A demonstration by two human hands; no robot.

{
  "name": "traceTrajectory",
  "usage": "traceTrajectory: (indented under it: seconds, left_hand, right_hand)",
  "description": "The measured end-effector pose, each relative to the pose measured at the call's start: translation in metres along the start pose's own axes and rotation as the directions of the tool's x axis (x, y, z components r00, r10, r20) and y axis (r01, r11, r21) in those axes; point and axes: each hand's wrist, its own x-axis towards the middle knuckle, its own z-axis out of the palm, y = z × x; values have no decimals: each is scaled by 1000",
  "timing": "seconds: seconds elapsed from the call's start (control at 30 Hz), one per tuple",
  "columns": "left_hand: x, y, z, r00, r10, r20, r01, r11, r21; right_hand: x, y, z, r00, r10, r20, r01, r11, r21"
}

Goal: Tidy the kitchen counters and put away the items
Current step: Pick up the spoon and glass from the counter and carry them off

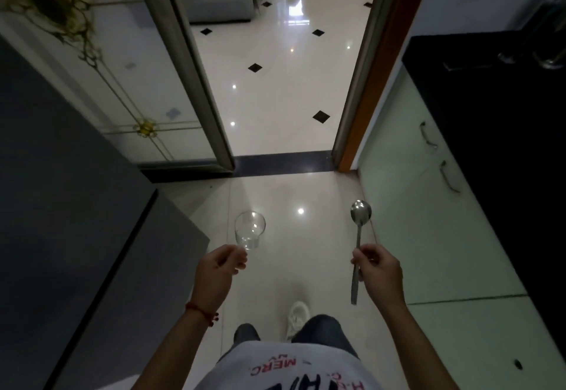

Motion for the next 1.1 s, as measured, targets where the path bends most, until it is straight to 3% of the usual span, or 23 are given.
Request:
traceTrajectory:
  seconds: [0.17, 0.53, 0.8, 0.97, 1.1]
  left_hand:
    - [59, 37, 30, 998, 2, 67, -4, 1000, 24]
    - [242, 111, 120, 948, 88, 305, -120, 989, 86]
    - [374, 207, 211, 780, 182, 599, -305, 946, 110]
    - [409, 258, 280, 684, 256, 683, -413, 908, 73]
    - [420, 283, 338, 622, 251, 742, -408, 912, 34]
  right_hand:
    - [79, -51, 3, 999, -50, -9, 50, 999, -2]
    - [223, -82, -13, 964, 57, -260, -36, 996, 86]
    - [297, -109, -44, 844, 197, -498, -75, 964, 255]
    - [316, -105, -64, 756, 303, -580, -120, 935, 333]
    - [331, -97, -95, 684, 357, -636, -144, 921, 361]
